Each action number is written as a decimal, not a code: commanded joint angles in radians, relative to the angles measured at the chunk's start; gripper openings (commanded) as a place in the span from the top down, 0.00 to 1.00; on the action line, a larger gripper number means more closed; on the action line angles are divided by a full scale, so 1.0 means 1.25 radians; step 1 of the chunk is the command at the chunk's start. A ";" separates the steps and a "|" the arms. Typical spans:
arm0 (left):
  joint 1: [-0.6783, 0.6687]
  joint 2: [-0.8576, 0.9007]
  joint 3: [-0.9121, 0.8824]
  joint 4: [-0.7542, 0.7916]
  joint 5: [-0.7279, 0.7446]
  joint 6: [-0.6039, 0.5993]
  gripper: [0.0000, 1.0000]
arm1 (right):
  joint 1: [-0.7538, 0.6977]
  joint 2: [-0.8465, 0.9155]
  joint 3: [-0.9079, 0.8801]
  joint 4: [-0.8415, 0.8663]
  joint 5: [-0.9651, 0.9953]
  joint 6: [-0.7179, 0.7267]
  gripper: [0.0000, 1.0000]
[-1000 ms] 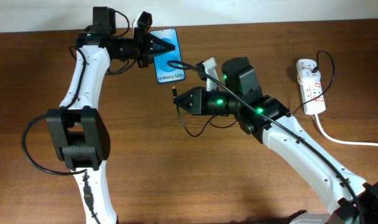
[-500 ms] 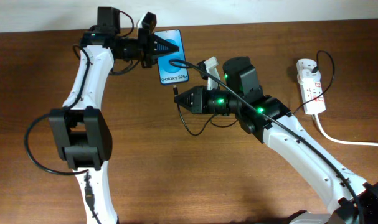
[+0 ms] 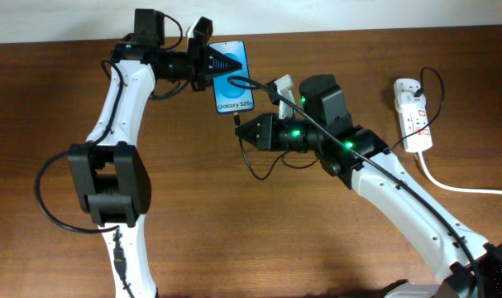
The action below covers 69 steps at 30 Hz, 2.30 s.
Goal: Plug charger to phone and switch on socket
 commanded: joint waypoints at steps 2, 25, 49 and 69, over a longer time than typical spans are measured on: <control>0.001 0.001 0.005 -0.002 0.044 -0.007 1.00 | -0.028 0.006 0.000 0.005 0.019 -0.005 0.96; -0.056 0.001 0.005 -0.002 0.037 -0.007 1.00 | -0.028 0.006 0.000 0.042 0.040 -0.002 0.96; 0.031 0.001 0.005 0.002 0.023 0.089 1.00 | -0.113 -0.010 0.000 0.013 -0.064 -0.045 0.55; -0.016 0.001 0.000 -0.302 -0.456 0.350 1.00 | -0.158 -0.009 0.000 -0.165 0.009 -0.138 0.55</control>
